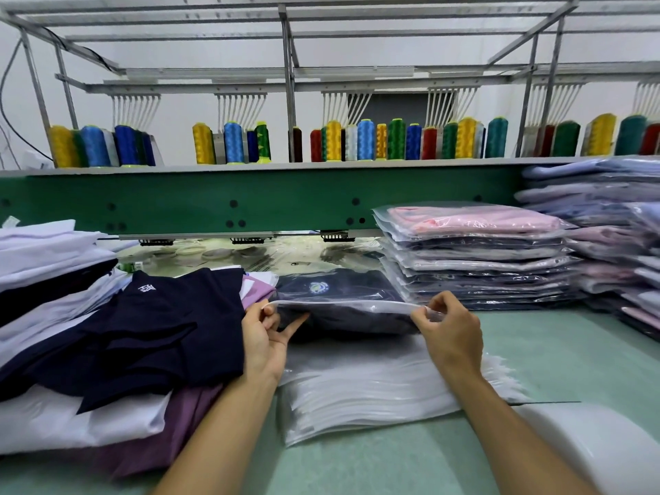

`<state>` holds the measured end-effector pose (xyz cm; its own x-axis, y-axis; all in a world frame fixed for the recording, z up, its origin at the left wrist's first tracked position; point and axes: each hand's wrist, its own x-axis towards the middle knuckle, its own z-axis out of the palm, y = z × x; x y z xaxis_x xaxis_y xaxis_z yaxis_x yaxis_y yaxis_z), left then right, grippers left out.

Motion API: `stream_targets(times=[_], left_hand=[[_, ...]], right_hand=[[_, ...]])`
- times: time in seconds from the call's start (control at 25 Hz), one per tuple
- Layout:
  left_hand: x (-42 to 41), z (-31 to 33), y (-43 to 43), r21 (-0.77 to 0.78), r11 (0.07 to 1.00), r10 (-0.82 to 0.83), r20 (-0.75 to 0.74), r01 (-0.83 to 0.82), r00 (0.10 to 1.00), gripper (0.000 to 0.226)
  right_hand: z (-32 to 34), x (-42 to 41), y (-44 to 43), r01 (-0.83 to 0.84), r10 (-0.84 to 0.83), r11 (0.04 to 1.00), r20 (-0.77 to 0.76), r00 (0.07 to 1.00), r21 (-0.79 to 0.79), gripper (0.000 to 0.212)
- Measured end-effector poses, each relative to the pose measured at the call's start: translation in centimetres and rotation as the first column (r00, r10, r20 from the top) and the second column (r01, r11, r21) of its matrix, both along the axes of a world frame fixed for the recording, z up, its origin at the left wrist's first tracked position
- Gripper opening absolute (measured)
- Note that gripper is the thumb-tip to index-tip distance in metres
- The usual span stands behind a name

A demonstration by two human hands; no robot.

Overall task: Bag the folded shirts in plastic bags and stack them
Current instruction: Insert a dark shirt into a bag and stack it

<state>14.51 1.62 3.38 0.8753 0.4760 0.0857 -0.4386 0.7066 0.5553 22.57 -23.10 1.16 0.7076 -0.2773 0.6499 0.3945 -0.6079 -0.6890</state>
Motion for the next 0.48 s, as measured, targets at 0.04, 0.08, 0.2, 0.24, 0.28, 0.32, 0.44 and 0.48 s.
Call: stream_targets(times=[0.04,0.08,0.2,0.24,0.28,0.32,0.44,0.48], left_hand=[[0.1,0.3,-0.4,-0.033,0.999,0.025,-0.007,-0.025,1.000,0.023],[0.3,0.7,-0.8,-0.072,0.996,0.049,-0.016,-0.050,0.999,0.025],[0.8,1.8,-1.5,-0.158,0.979,0.114,-0.077,-0.125,0.991,0.028],[0.9,2.1,-1.5,-0.171,0.974,0.131,-0.097,-0.146,0.987,0.028],[1.0,2.3,-1.4,-0.177,0.971,0.145,-0.112,-0.163,0.983,0.029],[1.1,2.5,-1.5,-0.178,0.966,0.164,-0.132,-0.186,0.978,0.030],[1.3,2.8,-2.3,-0.242,0.924,0.244,-0.226,-0.296,0.943,0.024],[1.5,2.9,-2.9,-0.283,0.911,0.235,-0.242,-0.300,0.941,0.021]], right_hand=[[0.1,0.0,0.1,-0.023,0.022,0.999,0.040,0.999,0.035,0.024],[0.2,0.0,0.2,-0.041,0.035,0.997,0.081,0.996,0.070,0.027],[0.4,0.1,0.2,-0.074,0.056,0.989,0.139,0.989,0.130,0.030],[0.4,0.2,0.1,-0.083,0.064,0.988,0.145,0.987,0.133,0.030],[0.3,0.2,0.0,-0.092,0.072,0.987,0.149,0.986,0.133,0.031],[0.3,0.3,-0.1,-0.100,0.078,0.984,0.153,0.985,0.144,0.032],[0.5,0.3,0.2,-0.122,0.086,0.968,0.170,0.982,0.220,0.037],[0.5,0.2,0.4,-0.133,0.091,0.962,0.179,0.980,0.238,0.039]])
